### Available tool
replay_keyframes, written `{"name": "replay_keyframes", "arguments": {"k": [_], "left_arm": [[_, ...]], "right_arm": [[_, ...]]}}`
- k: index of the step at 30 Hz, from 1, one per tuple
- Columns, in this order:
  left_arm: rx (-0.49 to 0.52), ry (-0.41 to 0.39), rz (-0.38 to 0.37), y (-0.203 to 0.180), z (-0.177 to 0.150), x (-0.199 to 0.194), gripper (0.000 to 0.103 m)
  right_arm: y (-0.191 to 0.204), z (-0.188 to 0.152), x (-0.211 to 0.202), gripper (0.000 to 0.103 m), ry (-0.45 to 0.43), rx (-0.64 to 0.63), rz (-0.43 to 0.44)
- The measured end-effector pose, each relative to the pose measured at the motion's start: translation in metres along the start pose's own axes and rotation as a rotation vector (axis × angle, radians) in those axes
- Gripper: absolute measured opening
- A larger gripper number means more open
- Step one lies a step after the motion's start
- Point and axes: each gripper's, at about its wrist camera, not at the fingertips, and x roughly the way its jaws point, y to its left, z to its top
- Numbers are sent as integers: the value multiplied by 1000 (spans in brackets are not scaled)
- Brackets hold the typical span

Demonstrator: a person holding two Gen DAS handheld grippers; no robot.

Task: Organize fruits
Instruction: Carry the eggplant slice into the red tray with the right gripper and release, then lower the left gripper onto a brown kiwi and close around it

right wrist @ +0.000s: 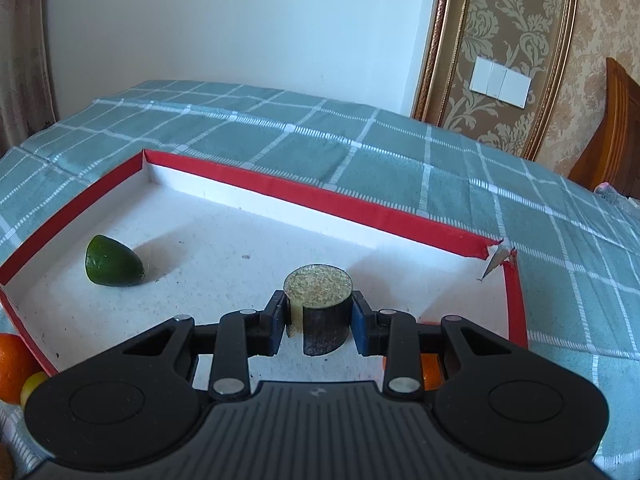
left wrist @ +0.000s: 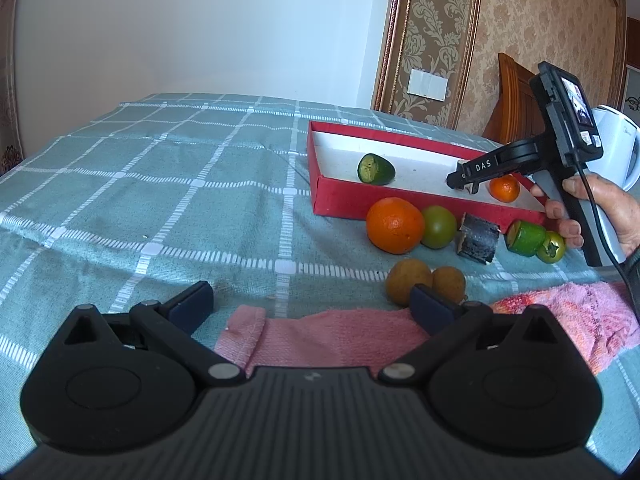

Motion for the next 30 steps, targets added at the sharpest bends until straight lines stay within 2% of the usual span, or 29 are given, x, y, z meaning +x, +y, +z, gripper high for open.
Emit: {"name": "replay_keyframes", "arguments": {"k": [6, 8, 10, 11, 15, 20, 23, 26, 30], "left_arm": [[4, 2, 3, 0, 0, 0, 103], [9, 5, 6, -1, 0, 1, 103], [14, 7, 10, -2, 0, 2, 103], [14, 6, 11, -3, 0, 2, 103], [5, 1, 4, -1, 0, 2, 103], [-24, -25, -39, 3, -3, -3, 103], [5, -37, 25, -5, -4, -5, 103], [106, -35, 103, -24, -3, -3, 103], [180, -41, 122, -42, -3, -2, 103]], "right_arm": [[3, 2, -2, 34, 14, -27, 2], [0, 0, -11, 41, -9, -13, 6], [-3, -3, -25, 57, -50, -4, -14], [-4, -7, -34, 60, -75, 1, -27], [-11, -28, -71, 61, -161, 24, -20], [-21, -65, -105, 62, -207, 96, 58], [-23, -86, -115, 64, -226, 124, 70], [-19, -99, -120, 64, -235, 110, 73], [-12, -103, -119, 65, -220, 87, 85]]}}
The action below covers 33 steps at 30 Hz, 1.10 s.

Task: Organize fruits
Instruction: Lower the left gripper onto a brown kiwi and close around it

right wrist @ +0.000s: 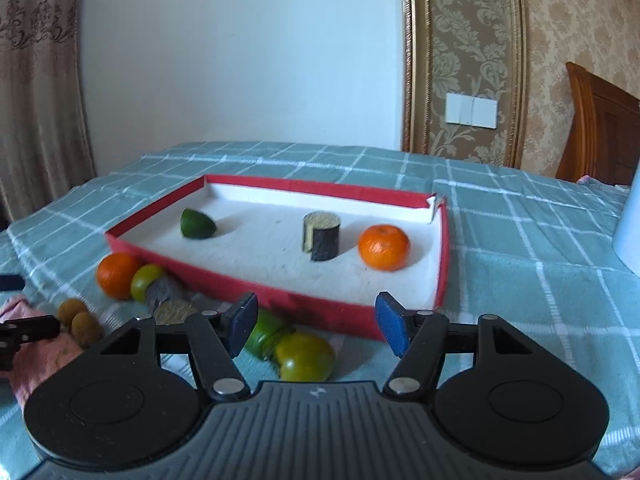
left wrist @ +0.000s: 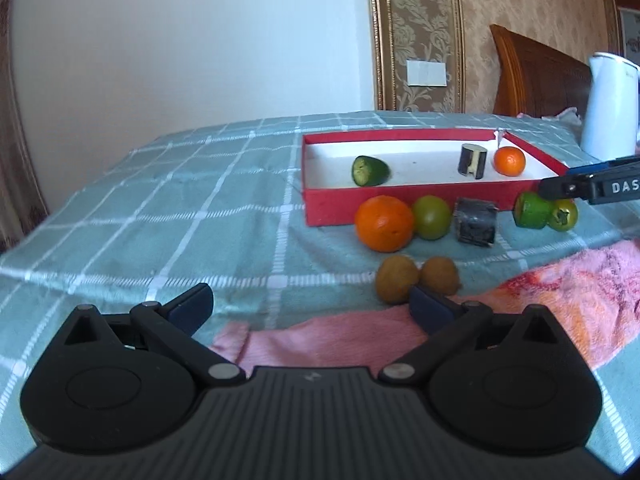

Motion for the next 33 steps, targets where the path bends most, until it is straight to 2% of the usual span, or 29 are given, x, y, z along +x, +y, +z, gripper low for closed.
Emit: {"name": "replay_keyframes", "arguments": {"k": [3, 5, 9, 13, 17, 21, 25, 27, 29, 33], "left_arm": [[6, 8, -21, -5, 4, 3, 103], [18, 14, 6, -9, 6, 9, 103], [33, 68, -1, -12, 13, 20, 103], [23, 66, 3, -14, 17, 24, 103], [39, 56, -29, -17, 17, 26, 93], [25, 67, -36, -16, 16, 27, 91], [15, 55, -49, -14, 14, 26, 74], [8, 44, -70, -15, 12, 24, 45], [13, 34, -102, -19, 11, 22, 29], [70, 20, -68, -31, 10, 20, 28]], "right_arm": [[5, -2, 1, 65, 9, -28, -2], [8, -3, 1, 65, 10, -39, 0], [11, -4, 1, 69, 4, -51, -3], [11, -5, 0, 69, 1, -51, -4], [13, -6, 1, 69, 5, -67, -7], [17, -7, 1, 69, 7, -88, -14], [19, -8, 1, 69, 6, -94, -15], [19, -8, 1, 69, 10, -93, -13], [20, -9, 1, 69, 11, -97, -11], [23, -10, 2, 69, 18, -113, -14]]}}
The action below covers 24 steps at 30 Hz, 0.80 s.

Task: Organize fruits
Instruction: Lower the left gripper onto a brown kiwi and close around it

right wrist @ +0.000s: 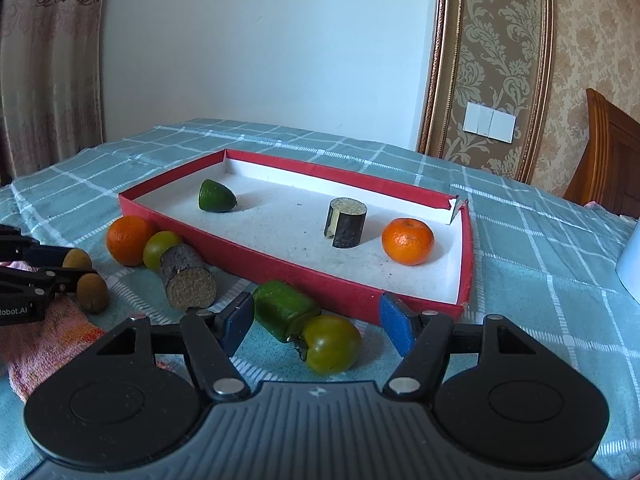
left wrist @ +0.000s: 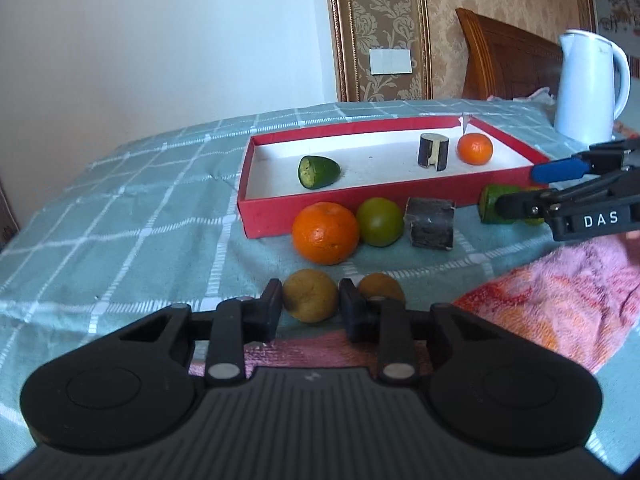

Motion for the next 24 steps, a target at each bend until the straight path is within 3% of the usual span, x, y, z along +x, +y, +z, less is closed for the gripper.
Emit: {"name": "replay_keyframes", "arguments": {"k": [11, 18, 24], "left_arm": [[-119, 8, -48, 18, -1, 2, 28], [-102, 10, -37, 15, -1, 2, 28], [-104, 11, -35, 15, -1, 2, 29]], "right_arm": [[6, 0, -5, 69, -4, -27, 70], [17, -4, -3, 76, 18, -88, 14], [12, -8, -12, 77, 7, -42, 11]]}}
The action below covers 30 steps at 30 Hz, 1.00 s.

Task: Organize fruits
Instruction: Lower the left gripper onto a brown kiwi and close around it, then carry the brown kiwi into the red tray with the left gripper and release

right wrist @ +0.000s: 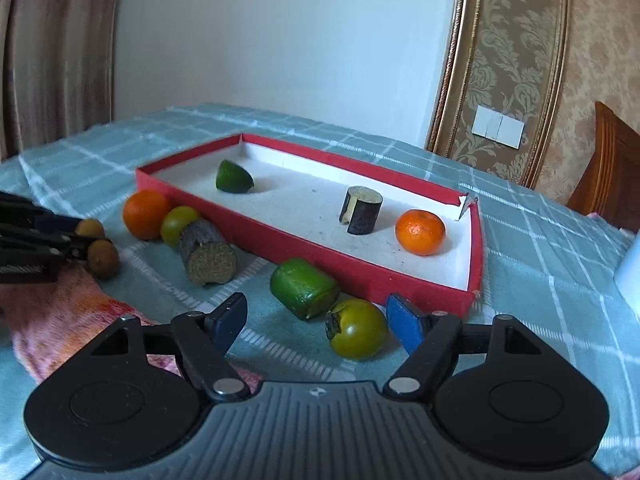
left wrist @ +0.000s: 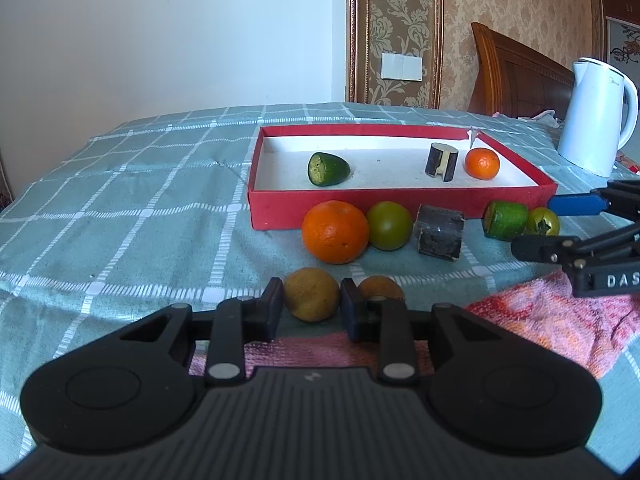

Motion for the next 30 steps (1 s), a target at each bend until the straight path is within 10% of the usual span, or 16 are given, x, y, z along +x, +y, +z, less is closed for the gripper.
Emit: {"name": "replay_keyframes", "arguments": {"k": [30], "left_arm": [[36, -15, 24, -7, 91, 51, 27]], "right_arm": [[-30, -8, 15, 99, 138, 175, -34]]}}
